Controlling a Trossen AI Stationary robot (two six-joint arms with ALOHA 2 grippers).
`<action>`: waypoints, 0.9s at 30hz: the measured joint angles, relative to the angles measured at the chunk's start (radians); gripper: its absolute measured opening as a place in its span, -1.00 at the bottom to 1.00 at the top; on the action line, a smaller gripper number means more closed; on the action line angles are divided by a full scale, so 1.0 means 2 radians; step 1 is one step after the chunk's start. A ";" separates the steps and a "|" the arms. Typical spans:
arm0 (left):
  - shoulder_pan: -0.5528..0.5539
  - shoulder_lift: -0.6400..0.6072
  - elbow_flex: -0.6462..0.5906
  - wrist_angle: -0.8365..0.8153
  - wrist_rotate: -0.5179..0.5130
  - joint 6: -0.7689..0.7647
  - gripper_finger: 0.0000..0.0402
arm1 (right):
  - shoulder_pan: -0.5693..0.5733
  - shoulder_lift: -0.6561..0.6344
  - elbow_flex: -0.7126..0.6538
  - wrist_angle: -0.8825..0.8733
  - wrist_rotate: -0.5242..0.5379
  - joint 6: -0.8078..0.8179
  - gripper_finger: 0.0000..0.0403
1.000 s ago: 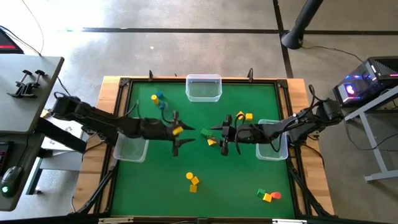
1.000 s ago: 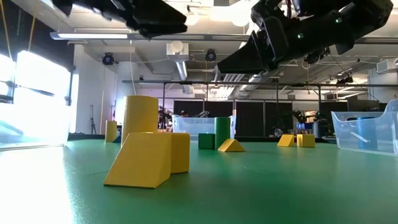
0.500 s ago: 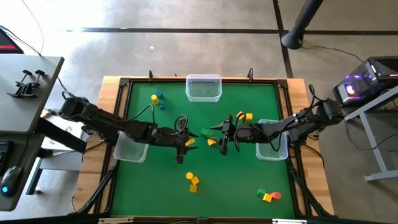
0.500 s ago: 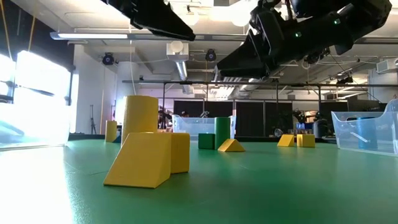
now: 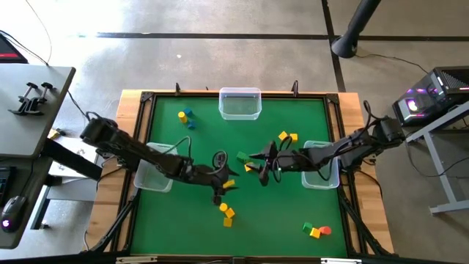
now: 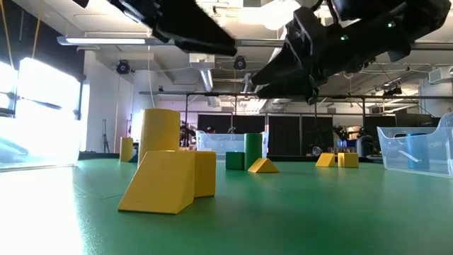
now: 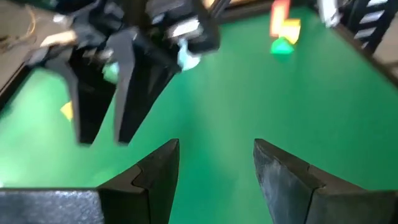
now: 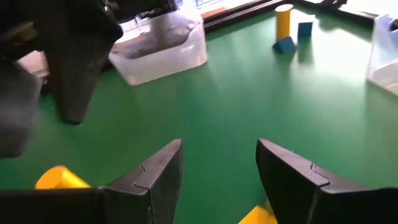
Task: Sort blocks by size
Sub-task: Put the yellow square block into the left transparent bin
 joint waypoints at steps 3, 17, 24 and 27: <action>-0.013 0.025 0.000 0.053 -0.012 0.001 -0.05 | 0.017 0.000 0.000 -0.001 0.001 0.000 -0.01; -0.022 0.080 0.000 0.193 -0.063 -0.018 -0.05 | 0.037 0.000 0.000 -0.006 0.023 -0.040 -0.01; -0.026 0.080 0.000 0.197 -0.068 -0.034 -0.05 | 0.055 -0.039 0.027 -0.103 0.027 -0.060 -0.01; -0.027 0.080 0.000 0.196 -0.069 -0.033 -0.05 | 0.080 -0.069 0.073 -0.247 0.064 -0.052 -0.01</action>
